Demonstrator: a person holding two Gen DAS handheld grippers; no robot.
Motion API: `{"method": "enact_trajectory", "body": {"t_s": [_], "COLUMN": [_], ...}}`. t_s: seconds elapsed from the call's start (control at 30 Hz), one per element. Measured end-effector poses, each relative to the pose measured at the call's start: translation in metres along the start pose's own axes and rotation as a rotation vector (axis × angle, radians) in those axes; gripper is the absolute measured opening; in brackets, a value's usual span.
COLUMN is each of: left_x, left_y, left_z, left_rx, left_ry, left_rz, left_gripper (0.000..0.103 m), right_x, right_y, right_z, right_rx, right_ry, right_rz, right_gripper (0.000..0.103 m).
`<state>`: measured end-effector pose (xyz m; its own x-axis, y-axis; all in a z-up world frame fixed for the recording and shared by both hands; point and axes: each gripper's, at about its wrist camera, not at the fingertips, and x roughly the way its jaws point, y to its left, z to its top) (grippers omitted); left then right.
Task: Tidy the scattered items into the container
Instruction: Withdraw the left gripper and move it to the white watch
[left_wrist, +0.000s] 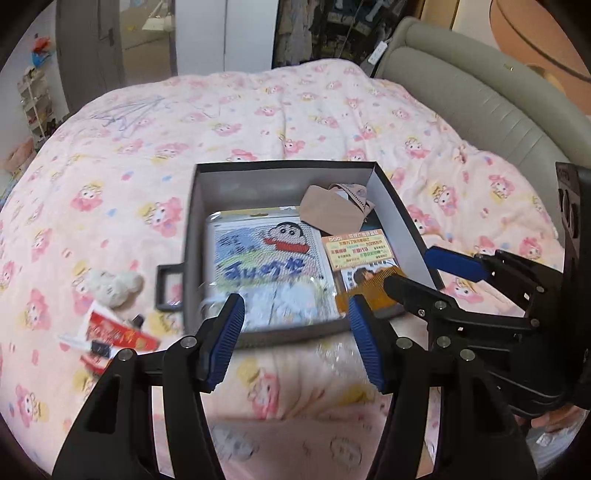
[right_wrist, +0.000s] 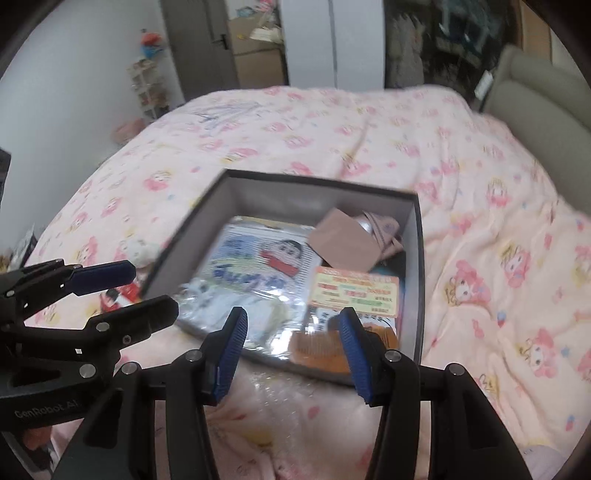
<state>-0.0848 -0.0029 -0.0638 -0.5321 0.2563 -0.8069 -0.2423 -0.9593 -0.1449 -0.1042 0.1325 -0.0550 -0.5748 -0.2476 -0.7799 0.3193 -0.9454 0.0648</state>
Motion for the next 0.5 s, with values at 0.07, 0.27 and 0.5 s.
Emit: {"method": "enact_trajectory", "body": {"t_s": [0.07,0.27,0.5], "left_x": [-0.015,-0.050,-0.073], "left_y": [0.014,0.059,0.112], "left_z": [-0.008,-0.033,-0.064], "left_rx": [-0.026,-0.109,-0.212], "left_ry": [-0.019,-0.053,-0.084], "left_rz": [0.001,0.066,0.117], "left_gripper": [0.060,0.060,0.060], "right_x": [-0.010,-0.016,-0.006], "right_y": [0.018,0.078,0.144], "right_z": [0.000,0.005,0.008], "right_rx": [-0.036,-0.139,-0.233], "right_ry": [-0.019,-0.028,-0.001], "right_rz": [0.013,0.070,0.161], "right_gripper": [0.048,0.047,0.047]}}
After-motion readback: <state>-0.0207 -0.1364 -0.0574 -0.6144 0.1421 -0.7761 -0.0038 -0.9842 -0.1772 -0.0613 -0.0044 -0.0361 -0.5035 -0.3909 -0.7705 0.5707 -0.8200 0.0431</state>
